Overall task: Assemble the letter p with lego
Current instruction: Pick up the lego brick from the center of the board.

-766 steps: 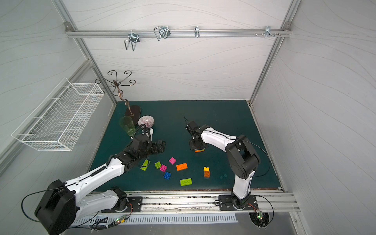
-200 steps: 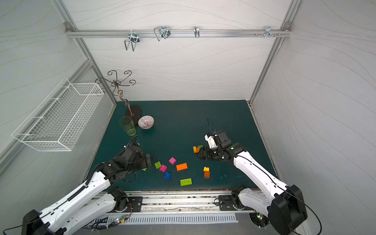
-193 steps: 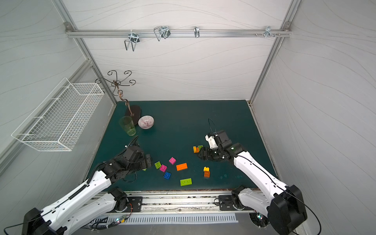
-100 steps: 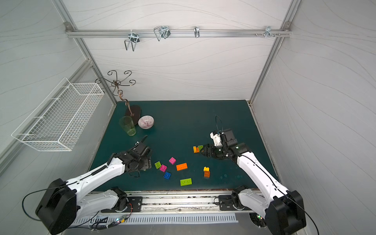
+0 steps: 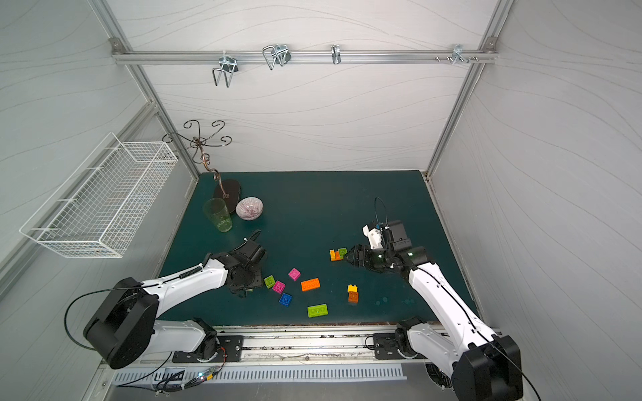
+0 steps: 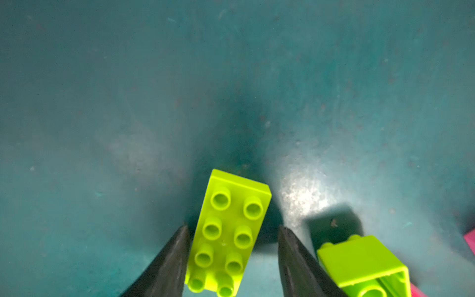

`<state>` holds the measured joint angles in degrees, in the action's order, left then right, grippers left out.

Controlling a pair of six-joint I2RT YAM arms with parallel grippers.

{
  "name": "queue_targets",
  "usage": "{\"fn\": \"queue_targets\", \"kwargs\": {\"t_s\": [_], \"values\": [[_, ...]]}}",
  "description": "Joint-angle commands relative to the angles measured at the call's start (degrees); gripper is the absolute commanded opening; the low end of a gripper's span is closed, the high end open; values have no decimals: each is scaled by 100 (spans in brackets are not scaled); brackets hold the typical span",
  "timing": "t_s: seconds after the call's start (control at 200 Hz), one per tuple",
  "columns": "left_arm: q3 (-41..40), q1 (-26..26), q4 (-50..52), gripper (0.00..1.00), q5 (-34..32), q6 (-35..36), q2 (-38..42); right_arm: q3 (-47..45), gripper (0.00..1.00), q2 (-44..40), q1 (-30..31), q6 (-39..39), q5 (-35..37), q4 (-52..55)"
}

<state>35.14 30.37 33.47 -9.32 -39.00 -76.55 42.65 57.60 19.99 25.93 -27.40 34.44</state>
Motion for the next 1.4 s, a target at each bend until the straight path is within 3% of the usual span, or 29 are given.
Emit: {"fn": "queue_targets", "kwargs": {"t_s": [0.0, 0.145, 0.23, 0.36, 0.43, 0.525, 0.755, 0.941, 1.061, 1.146, 1.331, 1.396], "values": [[230, -40, -121, 59, 55, 43, -8, -61, 78, -101, -39, -51, -119, 71], [281, -87, -131, 58, -56, 51, -166, -24, 78, -130, -48, -80, -118, 125], [301, -110, -136, 51, -40, 27, -301, -12, 79, -144, -56, -106, -146, 160], [266, -110, -174, 40, -48, -19, -351, -20, 88, -138, -61, -145, -189, 151], [266, -108, -168, 37, -44, -20, -369, -29, 98, -135, -65, -159, -219, 143], [282, -110, -116, 33, -70, -20, -301, -47, 99, -131, -60, -174, -280, 125], [587, -101, 369, 25, 61, -11, 575, -57, 99, 16, -57, -280, -772, -41], [836, -101, 147, 25, 1135, -236, 1515, -145, 99, 49, -43, 49, -1425, -623], [595, -101, -1147, 25, 2433, -785, 1984, -290, 96, 73, 56, 466, -1957, -1354], [125, -101, -2753, 26, 3210, -1483, 2232, -265, 95, 100, 417, 609, -2027, -1742], [-695, -34, -5887, 27, 3813, -2818, 2225, 97, 91, 523, 1131, 805, -2539, -2419], [-792, 57, -6416, 27, 3817, -3024, 2206, 41, 87, 717, 1166, 1138, -2831, -3065]]}}
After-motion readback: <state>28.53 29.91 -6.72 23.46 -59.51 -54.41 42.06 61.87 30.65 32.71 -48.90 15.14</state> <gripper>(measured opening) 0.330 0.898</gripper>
